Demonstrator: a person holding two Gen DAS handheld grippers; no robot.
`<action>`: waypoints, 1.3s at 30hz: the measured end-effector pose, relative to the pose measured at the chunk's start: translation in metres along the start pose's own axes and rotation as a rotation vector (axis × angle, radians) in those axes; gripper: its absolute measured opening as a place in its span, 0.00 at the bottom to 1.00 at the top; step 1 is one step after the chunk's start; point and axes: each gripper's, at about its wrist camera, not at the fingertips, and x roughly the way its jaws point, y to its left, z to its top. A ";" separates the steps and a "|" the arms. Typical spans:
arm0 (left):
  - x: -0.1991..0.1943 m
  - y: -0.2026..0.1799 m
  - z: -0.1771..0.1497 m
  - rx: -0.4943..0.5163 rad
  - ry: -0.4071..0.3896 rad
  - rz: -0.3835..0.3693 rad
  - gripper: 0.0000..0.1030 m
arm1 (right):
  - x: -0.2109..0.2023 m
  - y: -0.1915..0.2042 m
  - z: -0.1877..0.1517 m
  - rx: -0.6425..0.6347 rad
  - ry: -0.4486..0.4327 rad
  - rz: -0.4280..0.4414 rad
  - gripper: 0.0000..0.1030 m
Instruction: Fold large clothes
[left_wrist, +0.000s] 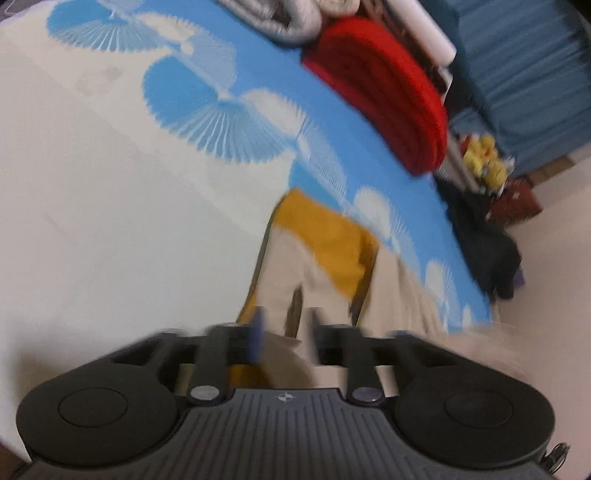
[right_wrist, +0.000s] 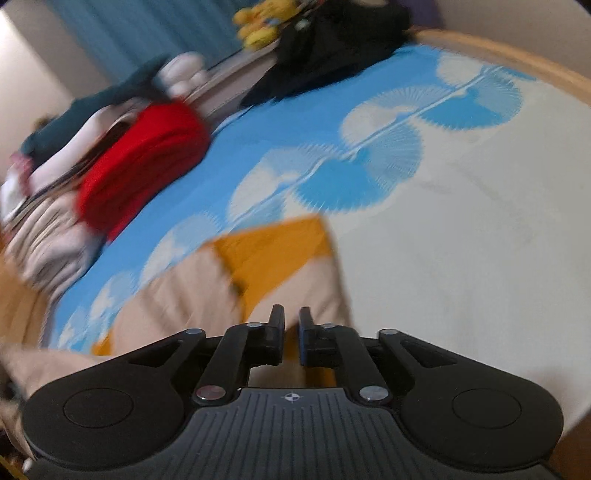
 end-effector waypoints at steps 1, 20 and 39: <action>-0.001 0.002 0.003 -0.013 -0.028 -0.010 0.54 | 0.007 -0.004 0.005 0.017 -0.036 -0.007 0.15; 0.032 0.006 -0.028 0.140 0.001 0.193 0.54 | 0.060 -0.005 -0.035 -0.173 0.041 -0.034 0.32; 0.096 -0.008 -0.019 0.141 0.070 0.297 0.53 | 0.114 0.011 -0.037 -0.279 0.126 -0.111 0.30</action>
